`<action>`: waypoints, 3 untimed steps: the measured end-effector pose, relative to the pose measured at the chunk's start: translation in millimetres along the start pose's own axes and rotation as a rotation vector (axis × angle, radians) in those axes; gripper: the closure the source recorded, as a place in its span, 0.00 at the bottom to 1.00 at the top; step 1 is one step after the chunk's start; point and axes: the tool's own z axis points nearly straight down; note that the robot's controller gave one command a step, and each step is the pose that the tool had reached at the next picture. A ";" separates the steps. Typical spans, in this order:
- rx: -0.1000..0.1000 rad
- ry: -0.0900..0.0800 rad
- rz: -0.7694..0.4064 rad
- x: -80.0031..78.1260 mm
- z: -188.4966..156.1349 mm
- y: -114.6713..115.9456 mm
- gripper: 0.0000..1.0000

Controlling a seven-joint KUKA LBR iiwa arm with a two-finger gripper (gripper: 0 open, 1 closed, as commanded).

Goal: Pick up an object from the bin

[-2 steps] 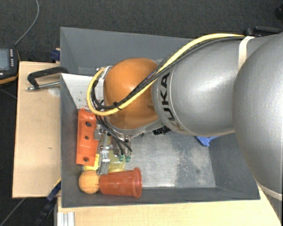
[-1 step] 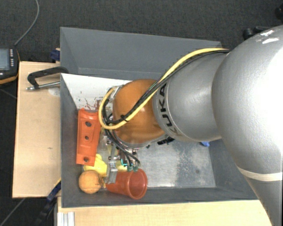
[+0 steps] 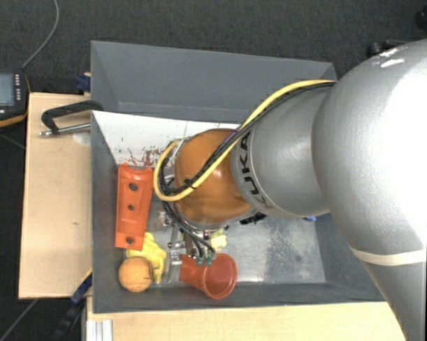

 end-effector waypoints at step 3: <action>-0.003 -0.004 -0.229 3.6 20.8 -60.5 0.00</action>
Offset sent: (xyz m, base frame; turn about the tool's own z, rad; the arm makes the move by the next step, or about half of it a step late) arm -0.0006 -0.0550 -0.0218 -0.3650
